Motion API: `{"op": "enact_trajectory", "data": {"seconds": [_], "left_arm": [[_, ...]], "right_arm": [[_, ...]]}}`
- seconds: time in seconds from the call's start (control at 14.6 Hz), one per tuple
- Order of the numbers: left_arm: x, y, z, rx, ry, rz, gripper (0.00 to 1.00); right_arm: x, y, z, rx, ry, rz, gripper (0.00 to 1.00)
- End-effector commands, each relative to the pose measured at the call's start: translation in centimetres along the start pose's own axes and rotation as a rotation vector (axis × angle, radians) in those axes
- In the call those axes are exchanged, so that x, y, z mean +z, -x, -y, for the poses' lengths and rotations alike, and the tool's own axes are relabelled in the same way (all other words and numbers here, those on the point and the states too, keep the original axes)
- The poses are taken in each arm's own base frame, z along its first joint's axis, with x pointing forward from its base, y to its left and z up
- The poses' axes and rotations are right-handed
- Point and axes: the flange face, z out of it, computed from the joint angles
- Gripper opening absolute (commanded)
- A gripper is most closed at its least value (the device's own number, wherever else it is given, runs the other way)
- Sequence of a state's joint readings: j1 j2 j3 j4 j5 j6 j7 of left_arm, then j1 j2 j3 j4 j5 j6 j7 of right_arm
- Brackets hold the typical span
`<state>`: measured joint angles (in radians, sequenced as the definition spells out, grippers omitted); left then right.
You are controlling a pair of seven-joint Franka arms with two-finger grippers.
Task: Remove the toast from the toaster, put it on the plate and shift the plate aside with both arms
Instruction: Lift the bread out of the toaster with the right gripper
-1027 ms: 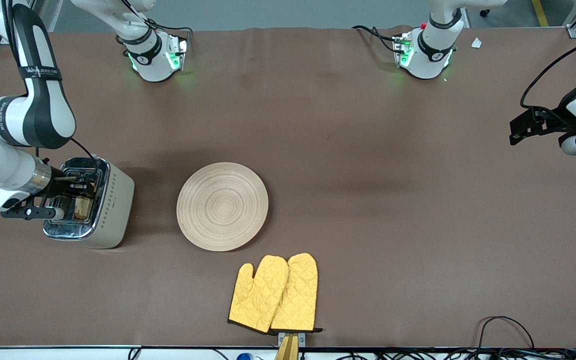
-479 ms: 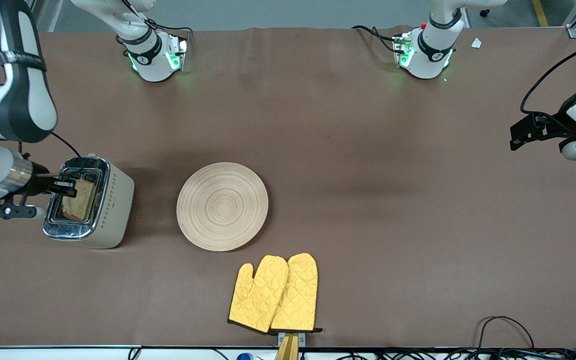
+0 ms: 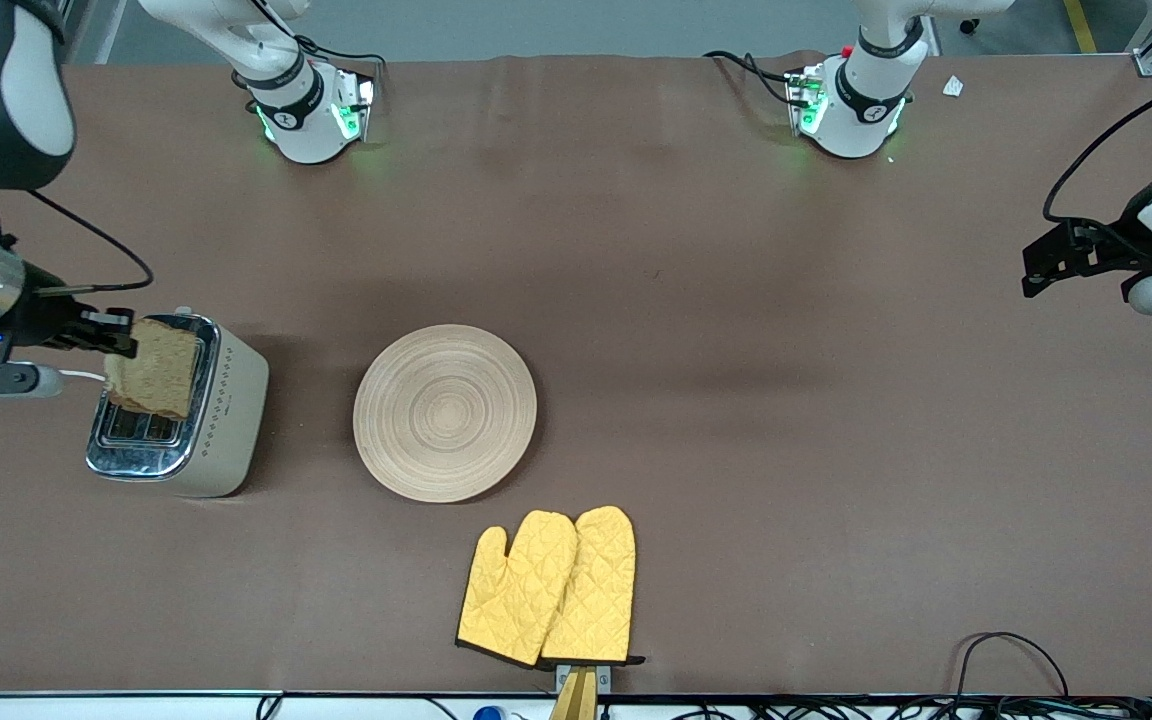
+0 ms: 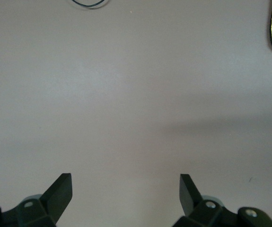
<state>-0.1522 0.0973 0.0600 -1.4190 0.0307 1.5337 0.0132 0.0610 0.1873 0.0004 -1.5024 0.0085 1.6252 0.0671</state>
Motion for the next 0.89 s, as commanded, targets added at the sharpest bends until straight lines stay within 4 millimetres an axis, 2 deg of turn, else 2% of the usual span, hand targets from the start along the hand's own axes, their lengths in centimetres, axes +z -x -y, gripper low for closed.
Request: {"op": "enact_trajectory", "data": {"seconds": [0.0, 0.07, 0.14, 0.34, 0.55, 0.75, 0.82], "left_arm": [[-0.6, 0.2, 0.2, 0.000, -0.006, 0.004, 1.00], [-0.5, 0.2, 0.5, -0.006, -0.006, 0.005, 1.00], [-0.5, 0.1, 0.6, -0.006, -0.007, 0.004, 1.00], [0.7, -0.4, 1.6, -0.027, -0.003, 0.015, 1.00], [1.1, -0.9, 2.8, -0.027, -0.007, 0.010, 1.00], [1.5, -0.9, 2.4, -0.023, -0.008, 0.022, 1.00], [2.0, -1.0, 2.4, -0.021, -0.008, 0.033, 1.00]], "right_arm": [[1.7, 0.2, 4.7, 0.095, -0.064, 0.037, 0.00], [2.7, 0.3, 6.8, 0.123, -0.086, 0.040, 0.00], [4.6, 0.4, 8.8, 0.148, -0.124, 0.040, 0.00], [11.6, 1.0, 12.6, 0.186, -0.240, 0.024, 0.00], [15.7, 1.4, 16.3, 0.204, -0.276, 0.016, 0.00], [19.0, 1.2, 19.5, 0.222, -0.332, -0.022, 0.00], [20.0, 1.1, 19.9, 0.227, -0.334, -0.021, 0.00]]}}
